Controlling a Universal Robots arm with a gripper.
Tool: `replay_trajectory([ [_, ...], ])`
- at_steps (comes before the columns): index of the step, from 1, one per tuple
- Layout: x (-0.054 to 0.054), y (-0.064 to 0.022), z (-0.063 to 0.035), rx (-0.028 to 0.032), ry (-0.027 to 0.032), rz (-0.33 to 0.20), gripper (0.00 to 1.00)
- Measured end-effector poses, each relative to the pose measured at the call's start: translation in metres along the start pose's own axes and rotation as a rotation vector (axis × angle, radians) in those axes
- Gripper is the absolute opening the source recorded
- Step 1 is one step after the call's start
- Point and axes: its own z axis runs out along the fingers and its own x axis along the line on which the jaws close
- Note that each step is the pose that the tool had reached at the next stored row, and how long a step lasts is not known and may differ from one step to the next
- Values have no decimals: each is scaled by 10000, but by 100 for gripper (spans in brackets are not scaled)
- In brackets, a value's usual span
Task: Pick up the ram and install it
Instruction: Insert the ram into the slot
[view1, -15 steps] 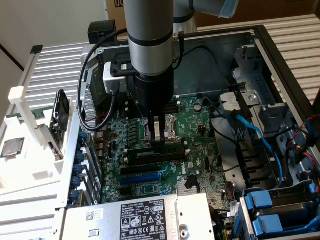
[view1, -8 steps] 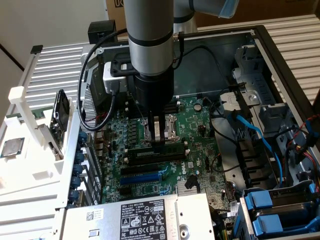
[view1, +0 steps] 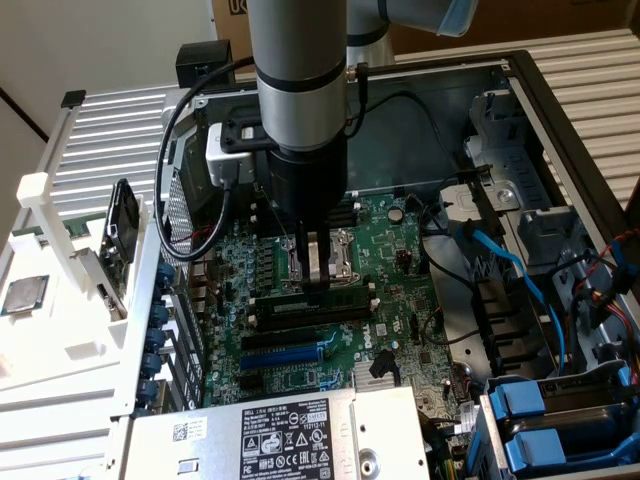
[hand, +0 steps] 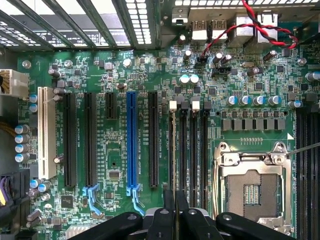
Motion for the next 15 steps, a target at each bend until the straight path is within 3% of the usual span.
replay_trajectory([
  [15, -4, 5, -1, 52, -2, 1, 13],
])
